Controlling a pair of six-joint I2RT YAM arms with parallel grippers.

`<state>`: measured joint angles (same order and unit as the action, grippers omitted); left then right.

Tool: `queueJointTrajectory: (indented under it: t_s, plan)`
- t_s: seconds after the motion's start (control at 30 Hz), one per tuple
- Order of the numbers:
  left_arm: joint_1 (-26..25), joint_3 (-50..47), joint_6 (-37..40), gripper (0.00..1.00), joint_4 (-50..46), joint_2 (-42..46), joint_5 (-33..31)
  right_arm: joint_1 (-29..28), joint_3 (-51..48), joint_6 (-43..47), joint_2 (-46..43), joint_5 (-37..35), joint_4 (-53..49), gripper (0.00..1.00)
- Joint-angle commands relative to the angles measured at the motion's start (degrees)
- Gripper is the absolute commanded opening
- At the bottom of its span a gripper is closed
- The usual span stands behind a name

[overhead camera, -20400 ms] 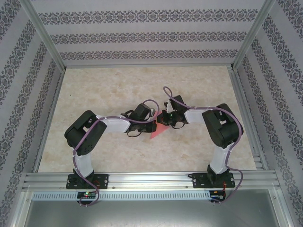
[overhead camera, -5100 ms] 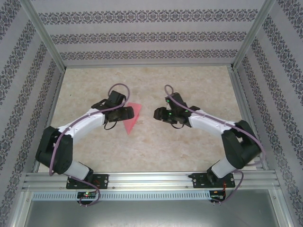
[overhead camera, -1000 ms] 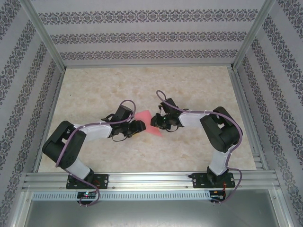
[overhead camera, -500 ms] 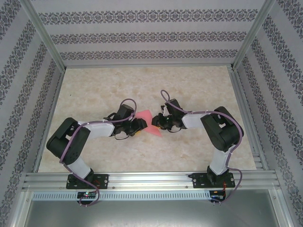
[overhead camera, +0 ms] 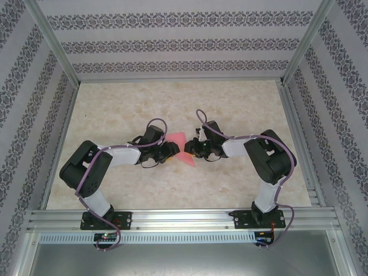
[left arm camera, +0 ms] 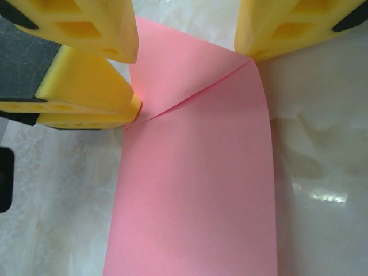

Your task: Fold a paper plane with a square sheet of paper (pick it up from the middle)

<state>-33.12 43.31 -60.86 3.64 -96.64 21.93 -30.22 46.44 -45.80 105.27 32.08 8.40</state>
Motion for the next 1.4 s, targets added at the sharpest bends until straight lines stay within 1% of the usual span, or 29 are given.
queueJointTrajectory:
  t_s: [0.0,0.1,0.23,0.33,0.43,0.6,0.63,0.73,0.8,0.97,1.1,1.13,1.27,1.3,1.37]
  plan:
    - [0.18,-0.91,-1.61,0.48,4.56,1.88,-1.76,0.85,-2.06,3.46,2.04,-5.12,-4.86,0.26]
    - [0.82,-1.09,-1.25,0.48,6.27,1.81,-1.41,0.86,-2.12,4.86,2.39,-5.71,-5.43,0.26]
    - [0.91,0.25,0.09,0.46,8.75,-0.04,2.89,0.88,-2.62,6.61,3.17,-4.37,-3.62,0.26]
    - [1.09,0.81,0.86,0.42,8.89,-1.39,4.52,0.89,-2.97,7.92,3.46,-3.27,-1.95,0.26]
    - [1.52,1.69,2.24,0.37,7.64,-2.10,4.45,0.91,-3.19,10.23,2.84,-3.71,-1.81,0.27]
    - [1.74,3.18,4.23,0.21,5.33,-4.14,4.73,0.88,-3.57,14.57,0.35,-5.73,-2.25,0.29]
    - [1.74,3.23,4.29,0.20,5.28,-4.32,4.56,0.90,-3.70,15.20,-0.23,-6.23,-2.20,0.29]
    - [2.15,2.84,4.59,0.19,5.16,-4.37,4.18,0.86,-4.60,17.08,-1.71,-8.34,-2.32,0.31]
    - [2.53,2.44,4.78,0.21,5.16,-3.96,3.95,0.86,-4.61,18.35,-2.00,-10.14,-3.40,0.31]
    - [3.29,2.16,6.09,0.24,4.27,-2.94,3.90,0.60,-4.18,20.12,-1.42,-12.62,-5.01,0.28]
    - [4.03,1.56,6.44,0.22,4.19,-2.50,4.42,0.51,-4.07,21.09,-1.65,-14.32,-5.93,0.26]
    - [4.09,1.45,6.46,0.20,4.21,-2.51,4.51,0.43,-4.07,21.27,-1.86,-14.60,-5.97,0.26]
    - [3.97,1.39,5.88,0.08,4.06,-2.59,5.14,0.03,-4.24,20.61,-3.70,-14.73,-5.60,0.31]
    - [3.95,1.43,5.55,0.07,3.75,-2.35,5.14,-0.52,-4.24,20.23,-4.97,-14.99,-5.06,0.34]
    - [3.76,1.65,4.82,0.05,2.30,-1.69,4.63,-2.22,-4.11,20.36,-8.04,-17.95,-5.11,0.37]
